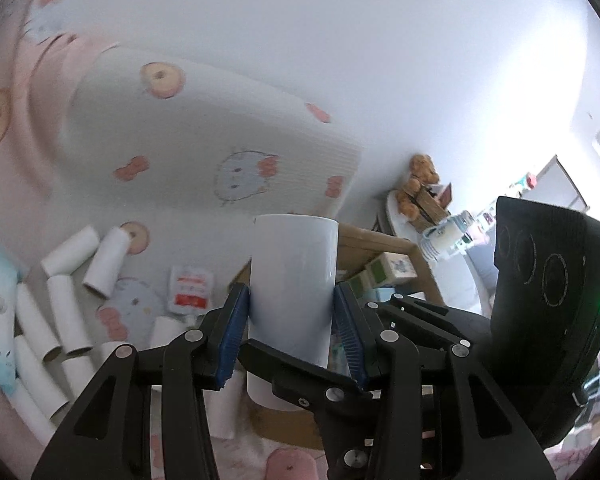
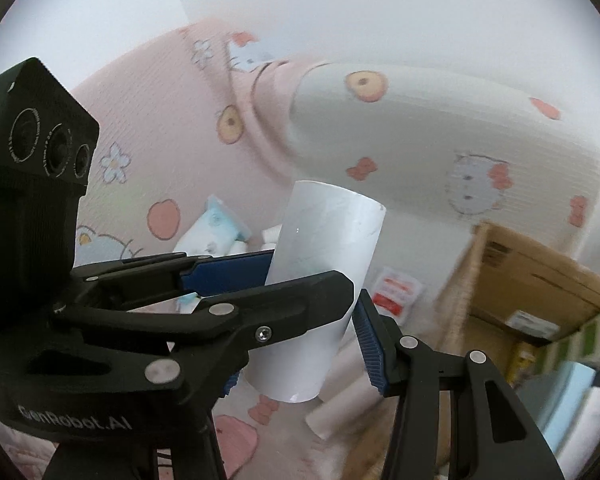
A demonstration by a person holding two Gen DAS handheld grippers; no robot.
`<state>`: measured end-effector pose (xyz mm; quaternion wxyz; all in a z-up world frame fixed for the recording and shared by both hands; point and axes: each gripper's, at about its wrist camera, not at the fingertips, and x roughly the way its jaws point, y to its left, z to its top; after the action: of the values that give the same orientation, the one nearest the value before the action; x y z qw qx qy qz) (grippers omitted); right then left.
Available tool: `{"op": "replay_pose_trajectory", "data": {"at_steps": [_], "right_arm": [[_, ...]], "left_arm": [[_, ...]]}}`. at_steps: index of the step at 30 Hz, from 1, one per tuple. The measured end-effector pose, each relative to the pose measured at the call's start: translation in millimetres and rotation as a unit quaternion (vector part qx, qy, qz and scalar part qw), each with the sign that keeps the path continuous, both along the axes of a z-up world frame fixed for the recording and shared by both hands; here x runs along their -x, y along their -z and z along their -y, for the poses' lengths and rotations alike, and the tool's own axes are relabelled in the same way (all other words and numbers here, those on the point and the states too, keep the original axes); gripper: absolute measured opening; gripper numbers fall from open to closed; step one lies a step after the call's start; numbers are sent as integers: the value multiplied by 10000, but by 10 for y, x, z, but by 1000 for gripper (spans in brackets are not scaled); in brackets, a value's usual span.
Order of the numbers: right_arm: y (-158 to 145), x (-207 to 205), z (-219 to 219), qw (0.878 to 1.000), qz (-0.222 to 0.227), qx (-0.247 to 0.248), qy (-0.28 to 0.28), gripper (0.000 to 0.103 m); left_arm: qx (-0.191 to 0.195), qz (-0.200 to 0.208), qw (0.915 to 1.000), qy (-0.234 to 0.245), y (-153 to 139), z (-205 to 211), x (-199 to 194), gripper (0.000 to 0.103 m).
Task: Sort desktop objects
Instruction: 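Lift the tube with the right gripper and carry it over the box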
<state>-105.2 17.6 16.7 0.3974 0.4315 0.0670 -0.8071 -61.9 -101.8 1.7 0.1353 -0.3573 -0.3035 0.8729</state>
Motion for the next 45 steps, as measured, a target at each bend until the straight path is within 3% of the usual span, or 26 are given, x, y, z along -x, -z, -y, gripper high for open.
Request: {"op": "replay_pose_trajectory", "data": {"at_steps": [8, 13, 22, 26, 32, 37, 41, 45], "right_arm": [[-129, 188, -429, 9990, 3, -58, 441, 47], [-107, 322, -598, 9975, 17, -289, 652, 47], [209, 681, -872, 9911, 515, -591, 1077, 47], [375, 812, -968, 9878, 897, -465, 1187, 46], [580, 937, -958, 9866, 1234, -336, 1012, 46], [642, 1006, -894, 9854, 1429, -168, 912, 45], [717, 1109, -899, 9800, 1841, 47, 756, 43], [849, 1112, -874, 9759, 2049, -49, 747, 42]], "left_arm": [[-141, 113, 9992, 347, -146, -339, 283, 48], [-14, 184, 9976, 660, -146, -597, 502, 48], [193, 711, 9903, 1178, 116, -987, 947, 48], [239, 925, 9877, 1239, 243, -1047, 1055, 48], [301, 1280, 9836, 1232, 432, -1017, 1118, 48], [304, 1271, 9835, 1252, 396, -961, 1121, 48], [420, 1302, 9837, 1167, 330, -935, 1132, 48], [569, 1209, 9839, 1186, 272, -885, 1108, 48]]}}
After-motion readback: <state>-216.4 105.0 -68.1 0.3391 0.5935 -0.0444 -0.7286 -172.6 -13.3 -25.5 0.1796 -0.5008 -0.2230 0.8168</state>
